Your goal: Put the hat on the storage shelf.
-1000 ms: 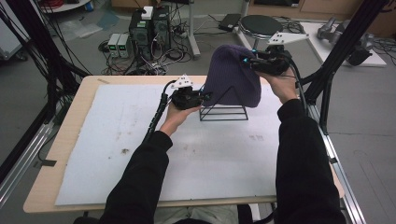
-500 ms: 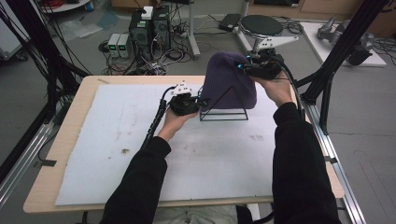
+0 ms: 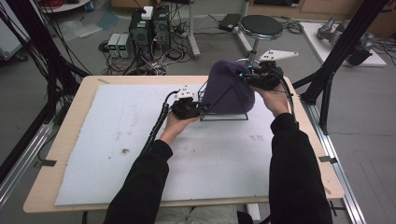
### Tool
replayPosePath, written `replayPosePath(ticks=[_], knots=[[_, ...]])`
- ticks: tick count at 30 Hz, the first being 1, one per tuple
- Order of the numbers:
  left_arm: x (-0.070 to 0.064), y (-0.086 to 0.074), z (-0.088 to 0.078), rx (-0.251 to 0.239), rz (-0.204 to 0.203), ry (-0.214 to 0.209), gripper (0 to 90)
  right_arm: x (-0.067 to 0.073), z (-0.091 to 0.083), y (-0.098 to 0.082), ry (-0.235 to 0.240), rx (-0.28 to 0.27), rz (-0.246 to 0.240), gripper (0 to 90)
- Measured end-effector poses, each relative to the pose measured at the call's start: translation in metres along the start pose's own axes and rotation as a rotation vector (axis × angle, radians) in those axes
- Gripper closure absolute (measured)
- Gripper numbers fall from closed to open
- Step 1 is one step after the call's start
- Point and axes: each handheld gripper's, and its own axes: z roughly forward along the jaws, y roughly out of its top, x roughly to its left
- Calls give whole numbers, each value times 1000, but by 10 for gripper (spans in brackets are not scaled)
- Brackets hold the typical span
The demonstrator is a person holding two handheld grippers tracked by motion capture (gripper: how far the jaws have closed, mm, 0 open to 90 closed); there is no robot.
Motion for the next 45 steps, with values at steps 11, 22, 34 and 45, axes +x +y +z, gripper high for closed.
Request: replayPosePath(ticks=[11,22,34,45], knots=[[5,-8,0,19,-36,18,727,1,6,-7,-28,21,20,631],[6,-9,-3,5,-62,-3,490,-2,-5,-5,-36,-55,46,286],[4,-4,-8,-1,-64,13,330,-6,-30,-2,-50,-154,98,168],[-3,2,-26,-27,-48,39,274,-5,-58,-4,-81,-201,133,133]])
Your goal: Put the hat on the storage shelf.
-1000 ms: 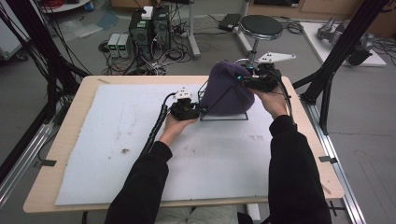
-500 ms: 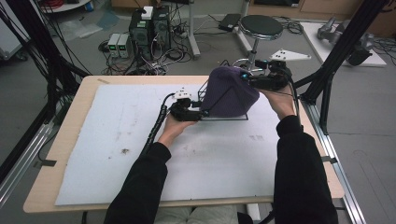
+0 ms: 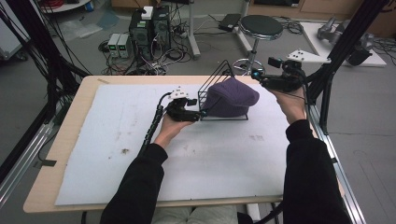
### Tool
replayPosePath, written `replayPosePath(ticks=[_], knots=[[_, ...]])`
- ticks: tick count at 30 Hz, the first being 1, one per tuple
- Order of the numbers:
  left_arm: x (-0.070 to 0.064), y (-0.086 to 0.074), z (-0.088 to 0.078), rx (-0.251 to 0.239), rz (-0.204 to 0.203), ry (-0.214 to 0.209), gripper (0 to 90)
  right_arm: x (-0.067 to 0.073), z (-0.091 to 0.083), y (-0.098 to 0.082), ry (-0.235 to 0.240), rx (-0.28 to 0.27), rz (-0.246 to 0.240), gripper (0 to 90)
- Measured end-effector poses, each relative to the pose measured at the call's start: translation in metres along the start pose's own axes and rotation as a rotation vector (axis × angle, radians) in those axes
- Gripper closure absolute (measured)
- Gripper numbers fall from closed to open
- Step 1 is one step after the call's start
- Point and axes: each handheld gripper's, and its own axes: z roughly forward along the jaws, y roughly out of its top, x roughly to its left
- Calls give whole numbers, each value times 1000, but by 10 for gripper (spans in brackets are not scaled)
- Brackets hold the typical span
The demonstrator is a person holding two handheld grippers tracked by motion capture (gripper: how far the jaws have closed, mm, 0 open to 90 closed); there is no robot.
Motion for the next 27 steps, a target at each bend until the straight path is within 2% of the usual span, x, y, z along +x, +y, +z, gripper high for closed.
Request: replayPosePath(ticks=[4,8,12,18,27], knots=[[-3,4,-13,-20,8,16,262,4,-15,0,-43,-28,4,124],[-7,9,-25,-39,17,35,212,13,-29,1,-99,-51,-18,124],[-12,13,-38,-50,34,51,192,22,-38,0,-130,-50,-21,124],[-17,15,-64,-67,56,81,176,37,-44,-8,-161,-32,-36,124],[-21,9,-107,-66,79,173,161,51,-49,-24,-172,-33,-17,118]])
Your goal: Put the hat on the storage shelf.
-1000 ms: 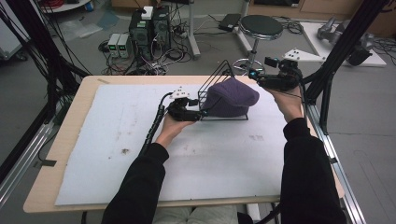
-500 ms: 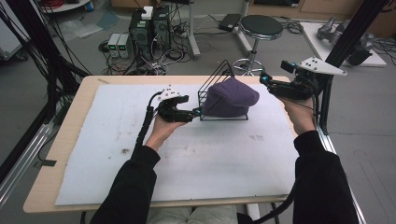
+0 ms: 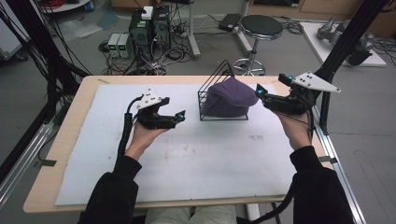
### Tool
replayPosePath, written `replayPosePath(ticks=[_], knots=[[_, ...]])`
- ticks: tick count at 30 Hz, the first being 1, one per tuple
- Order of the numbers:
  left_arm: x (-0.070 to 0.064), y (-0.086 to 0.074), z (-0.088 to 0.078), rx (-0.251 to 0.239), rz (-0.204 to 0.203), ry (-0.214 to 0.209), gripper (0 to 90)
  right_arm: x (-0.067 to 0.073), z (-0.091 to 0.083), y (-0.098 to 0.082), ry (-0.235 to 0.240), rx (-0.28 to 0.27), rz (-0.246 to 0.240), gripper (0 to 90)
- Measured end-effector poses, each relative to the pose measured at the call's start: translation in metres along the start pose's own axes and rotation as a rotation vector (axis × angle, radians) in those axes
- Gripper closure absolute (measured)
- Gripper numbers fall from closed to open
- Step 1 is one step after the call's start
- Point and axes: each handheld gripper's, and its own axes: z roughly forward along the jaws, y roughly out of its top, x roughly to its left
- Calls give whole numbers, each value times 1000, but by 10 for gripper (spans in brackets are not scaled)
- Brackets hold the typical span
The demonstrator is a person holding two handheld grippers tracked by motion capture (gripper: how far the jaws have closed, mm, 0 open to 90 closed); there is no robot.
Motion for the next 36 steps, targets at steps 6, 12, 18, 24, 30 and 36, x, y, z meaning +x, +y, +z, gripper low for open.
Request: replayPosePath(ticks=[6,12,18,24,30,36], knots=[[8,-8,-27,-34,-12,46,157,7,-3,-13,-39,-7,8,118],[12,-14,-56,-85,-7,108,155,15,-7,-29,-80,-21,-3,118],[13,-16,-85,-120,-16,159,155,15,-12,-51,-107,-11,28,118],[13,-22,-109,-154,-5,214,155,16,-22,-66,-114,-34,42,118],[17,-30,-129,-179,-10,277,155,20,-32,-74,-149,-60,47,118],[22,-43,-147,-207,-35,329,155,17,-39,-89,-175,-67,74,118]])
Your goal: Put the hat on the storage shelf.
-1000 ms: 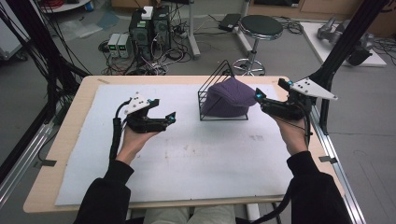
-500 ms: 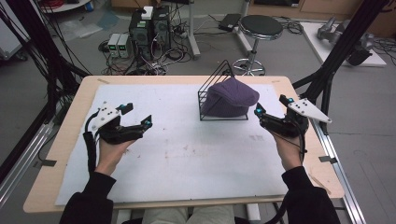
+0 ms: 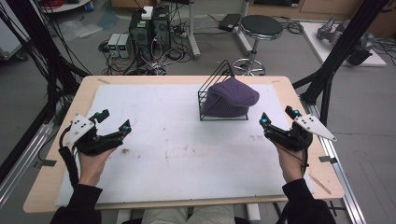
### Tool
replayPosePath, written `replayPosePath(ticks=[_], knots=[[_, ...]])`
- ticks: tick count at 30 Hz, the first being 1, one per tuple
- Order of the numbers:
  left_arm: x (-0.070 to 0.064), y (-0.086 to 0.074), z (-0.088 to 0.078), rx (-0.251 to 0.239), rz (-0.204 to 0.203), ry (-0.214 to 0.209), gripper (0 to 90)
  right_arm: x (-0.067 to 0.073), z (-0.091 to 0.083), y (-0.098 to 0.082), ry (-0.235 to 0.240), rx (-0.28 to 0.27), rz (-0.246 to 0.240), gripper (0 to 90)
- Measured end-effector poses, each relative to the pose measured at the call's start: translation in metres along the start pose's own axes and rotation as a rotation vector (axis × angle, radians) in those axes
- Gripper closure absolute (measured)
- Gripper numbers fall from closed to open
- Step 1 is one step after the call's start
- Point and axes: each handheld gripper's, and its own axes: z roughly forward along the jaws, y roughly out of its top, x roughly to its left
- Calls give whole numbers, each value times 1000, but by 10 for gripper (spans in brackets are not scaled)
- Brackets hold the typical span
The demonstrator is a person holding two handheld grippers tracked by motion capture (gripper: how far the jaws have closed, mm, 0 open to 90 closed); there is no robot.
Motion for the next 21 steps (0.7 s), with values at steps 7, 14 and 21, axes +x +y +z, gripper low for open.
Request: replayPosePath(ticks=[7,14,21], knots=[[10,-17,-15,1,-14,47,155,-8,-2,-23,-33,1,28,118],[18,-35,-27,5,-22,98,155,-12,-5,-43,-62,-7,28,118],[24,-50,-35,-2,-32,144,155,-15,-10,-56,-92,-4,29,118]])
